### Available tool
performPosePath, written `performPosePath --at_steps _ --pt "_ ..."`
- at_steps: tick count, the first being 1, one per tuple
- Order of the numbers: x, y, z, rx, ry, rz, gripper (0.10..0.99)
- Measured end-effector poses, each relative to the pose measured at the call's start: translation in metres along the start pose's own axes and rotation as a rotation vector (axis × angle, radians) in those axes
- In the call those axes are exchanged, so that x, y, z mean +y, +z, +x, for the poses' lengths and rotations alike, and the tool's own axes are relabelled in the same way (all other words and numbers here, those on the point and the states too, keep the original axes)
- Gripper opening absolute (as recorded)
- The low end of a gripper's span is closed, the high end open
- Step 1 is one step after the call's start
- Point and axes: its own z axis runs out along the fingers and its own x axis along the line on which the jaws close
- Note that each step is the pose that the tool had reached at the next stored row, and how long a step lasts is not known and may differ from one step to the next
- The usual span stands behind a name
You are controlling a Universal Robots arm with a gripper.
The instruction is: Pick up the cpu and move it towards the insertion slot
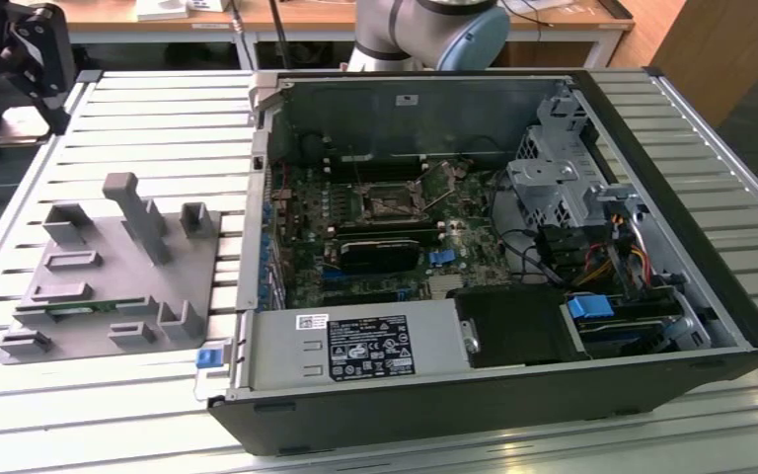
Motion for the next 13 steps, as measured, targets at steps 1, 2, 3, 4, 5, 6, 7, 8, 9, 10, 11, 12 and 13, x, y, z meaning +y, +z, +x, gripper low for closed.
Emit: performPosePath --at_steps 1,2,3,4,5,6,7,8,9,10,11,12,13 --pt "0.0000 0.0000 -0.0009 -0.0001 0.000 0.000 0.545" --pt "0.0000 0.0000 -0.0015 -0.0001 0.000 0.000 0.545" --pt "-0.0001 0.0001 -0.0023 -0.0002 0.000 0.000 0.545" --pt "-0.0001 0.0001 -0.0031 -0.0001 0.000 0.000 0.545" --pt "-0.0001 0.0000 -0.0039 -0.0001 0.000 0.000 0.545" --pt "-0.0001 0.0000 -0.0046 -0.0001 0.000 0.000 0.545" --pt "-0.0001 0.0000 -0.0053 -0.0001 0.000 0.000 0.545" --pt "-0.0002 0.0001 -0.0060 -0.0001 0.000 0.000 0.545" --pt "-0.0001 0.0000 -0.0067 -0.0001 0.000 0.000 0.545" --pt "-0.0001 0.0000 -0.0073 -0.0001 0.000 0.000 0.545" --pt "-0.0002 0.0000 -0.0080 -0.0001 0.000 0.000 0.545" --pt "-0.0002 0.0000 -0.0087 -0.0001 0.000 0.000 0.545" --pt "-0.0002 0.0000 -0.0093 -0.0001 0.000 0.000 0.545"
